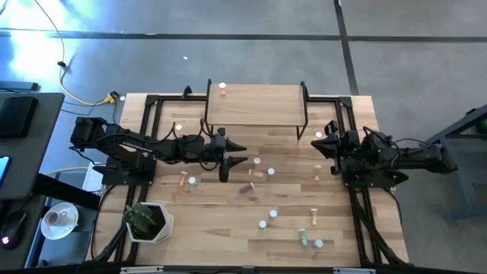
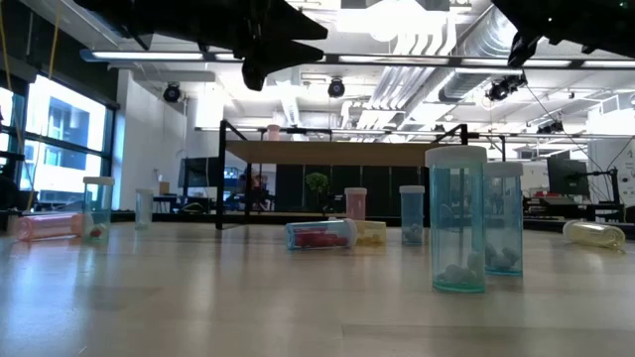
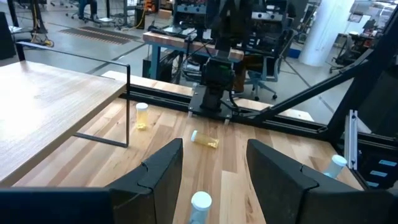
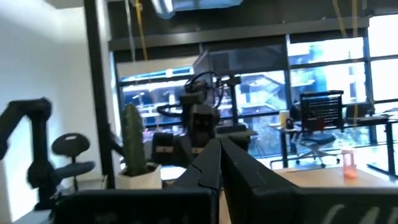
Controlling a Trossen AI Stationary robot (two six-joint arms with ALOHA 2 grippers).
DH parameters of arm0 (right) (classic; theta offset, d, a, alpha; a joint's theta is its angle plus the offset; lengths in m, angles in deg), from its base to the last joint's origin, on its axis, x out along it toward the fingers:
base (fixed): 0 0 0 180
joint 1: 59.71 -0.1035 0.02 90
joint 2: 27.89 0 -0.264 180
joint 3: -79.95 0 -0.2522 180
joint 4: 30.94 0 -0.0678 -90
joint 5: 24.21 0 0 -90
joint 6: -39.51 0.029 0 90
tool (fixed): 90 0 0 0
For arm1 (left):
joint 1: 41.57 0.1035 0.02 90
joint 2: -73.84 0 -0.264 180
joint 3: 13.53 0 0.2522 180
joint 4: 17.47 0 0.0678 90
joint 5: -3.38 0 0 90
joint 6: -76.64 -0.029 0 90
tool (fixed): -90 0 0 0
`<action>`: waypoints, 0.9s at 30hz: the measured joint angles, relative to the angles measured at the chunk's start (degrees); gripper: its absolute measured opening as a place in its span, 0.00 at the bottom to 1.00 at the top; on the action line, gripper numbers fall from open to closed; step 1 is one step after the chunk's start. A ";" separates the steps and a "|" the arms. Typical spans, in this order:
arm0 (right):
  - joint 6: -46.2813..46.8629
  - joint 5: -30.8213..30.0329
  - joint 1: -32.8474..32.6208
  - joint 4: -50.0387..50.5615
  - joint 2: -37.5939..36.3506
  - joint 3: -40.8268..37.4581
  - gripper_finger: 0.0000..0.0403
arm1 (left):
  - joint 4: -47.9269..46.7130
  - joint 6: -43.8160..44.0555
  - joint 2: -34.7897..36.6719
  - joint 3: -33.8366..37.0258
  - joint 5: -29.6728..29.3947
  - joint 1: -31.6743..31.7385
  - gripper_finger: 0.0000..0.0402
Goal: Pick and place medicine bottles onto shelf by color
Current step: Put the blue medicine bottle on the shelf
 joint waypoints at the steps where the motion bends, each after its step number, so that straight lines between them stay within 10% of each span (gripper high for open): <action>1: -0.10 -0.11 0.00 -0.75 0.80 0.01 0.04 | 0.02 0.00 0.00 0.00 -0.04 0.00 0.42; 12: -0.13 2.27 -0.02 9.37 11.37 7.78 0.32 | 0.11 0.02 0.00 0.00 -0.17 0.00 0.42; 27: -4.02 1.43 -3.92 17.86 26.76 10.22 0.35 | 0.00 0.00 0.00 0.00 -0.17 0.00 0.42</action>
